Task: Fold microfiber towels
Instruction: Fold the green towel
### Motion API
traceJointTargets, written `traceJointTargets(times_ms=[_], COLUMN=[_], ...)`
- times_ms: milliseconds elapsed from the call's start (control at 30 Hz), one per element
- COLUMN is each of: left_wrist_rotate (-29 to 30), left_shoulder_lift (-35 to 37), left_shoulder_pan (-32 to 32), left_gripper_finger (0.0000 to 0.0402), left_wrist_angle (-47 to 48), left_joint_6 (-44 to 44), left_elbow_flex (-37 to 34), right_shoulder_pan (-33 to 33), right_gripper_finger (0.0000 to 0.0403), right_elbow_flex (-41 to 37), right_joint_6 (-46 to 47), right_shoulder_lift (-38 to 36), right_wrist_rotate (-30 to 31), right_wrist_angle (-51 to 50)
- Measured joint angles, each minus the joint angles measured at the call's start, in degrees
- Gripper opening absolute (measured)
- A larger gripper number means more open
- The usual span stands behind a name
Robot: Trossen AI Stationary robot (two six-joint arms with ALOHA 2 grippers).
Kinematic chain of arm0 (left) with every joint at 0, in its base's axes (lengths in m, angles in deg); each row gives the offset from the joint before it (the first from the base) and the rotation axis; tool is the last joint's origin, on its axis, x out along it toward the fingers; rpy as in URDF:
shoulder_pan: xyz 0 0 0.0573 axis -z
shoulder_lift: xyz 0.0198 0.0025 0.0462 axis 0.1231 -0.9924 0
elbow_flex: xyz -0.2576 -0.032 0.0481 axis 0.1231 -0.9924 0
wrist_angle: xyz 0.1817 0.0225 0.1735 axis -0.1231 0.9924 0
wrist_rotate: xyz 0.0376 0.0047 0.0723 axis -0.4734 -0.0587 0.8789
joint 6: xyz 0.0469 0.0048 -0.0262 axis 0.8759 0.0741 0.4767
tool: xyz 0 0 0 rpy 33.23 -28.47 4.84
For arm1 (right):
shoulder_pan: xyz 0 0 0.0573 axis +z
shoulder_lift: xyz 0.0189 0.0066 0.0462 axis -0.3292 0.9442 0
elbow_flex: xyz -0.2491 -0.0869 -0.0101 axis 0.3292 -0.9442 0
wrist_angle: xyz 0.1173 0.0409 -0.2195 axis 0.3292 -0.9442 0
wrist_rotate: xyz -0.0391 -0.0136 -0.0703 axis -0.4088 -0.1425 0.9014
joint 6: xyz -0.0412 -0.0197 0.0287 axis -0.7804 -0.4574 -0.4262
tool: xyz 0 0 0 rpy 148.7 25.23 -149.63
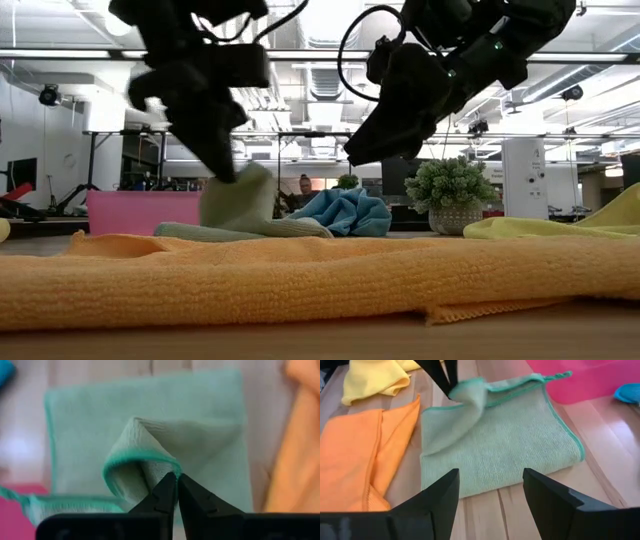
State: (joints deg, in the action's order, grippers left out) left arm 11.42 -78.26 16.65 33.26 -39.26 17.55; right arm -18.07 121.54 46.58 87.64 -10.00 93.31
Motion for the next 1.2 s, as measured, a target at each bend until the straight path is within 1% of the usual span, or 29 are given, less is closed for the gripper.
traceJointTargets(times_ms=[100,233,400,500,600,667,833,933,1067,1200], left_wrist_rotate=[-2.85,-5.79,-11.76,-13.25,-13.23,-12.26,-12.17,-12.15,-11.89,-8.55], left_shoulder_lift=[0.52,0.57,0.64,0.64,0.64,0.64,0.66,0.68,0.68,0.68], left_shoulder_pan=[0.52,0.75,0.94,1.46,1.65,1.67,1.69,1.76,1.89,2.0], left_gripper_finger=[0.0006,0.0006,0.0006,0.0006,0.0006,0.0006,0.0006,0.0006,0.0006,0.0006], left_wrist_angle=[4.42,8.24,8.67,9.8,10.6,10.63,10.67,10.64,10.57,10.58], left_joint_6=[-0.5,-3.35,-4.51,-4.5,-4.52,-4.62,-5.4,-6.13,-6.08,-6.07], left_elbow_flex=[0.0,-0.02,-0.02,-0.02,-0.02,-0.02,-0.02,-0.02,-0.02,-0.02], right_shoulder_pan=[0.0,0.0,0.25,1.35,3.12,4.62,7.38,7.87,7.87,7.85], right_gripper_finger=[0.021,0.021,0.021,0.021,0.021,0.021,0.021,0.021,0.021,0.0208], right_elbow_flex=[0.0,0.0,-0.02,-0.24,-0.4,-0.42,-0.46,-0.46,-0.47,-0.46], right_joint_6=[-0.02,-0.04,-0.14,-1.67,-4.57,-7.48,-11.44,-12.86,-13.45,-14.27], right_shoulder_lift=[0.1,0.13,0.13,0.13,0.27,1.46,8.05,12.24,16.2,18.29], right_wrist_rotate=[0.0,0.0,0.0,-0.01,-0.04,-0.04,-0.11,-0.09,-0.11,-0.55], right_wrist_angle=[0.46,0.81,0.87,0.91,2.21,5.16,14.51,19.6,23.02,25.87])
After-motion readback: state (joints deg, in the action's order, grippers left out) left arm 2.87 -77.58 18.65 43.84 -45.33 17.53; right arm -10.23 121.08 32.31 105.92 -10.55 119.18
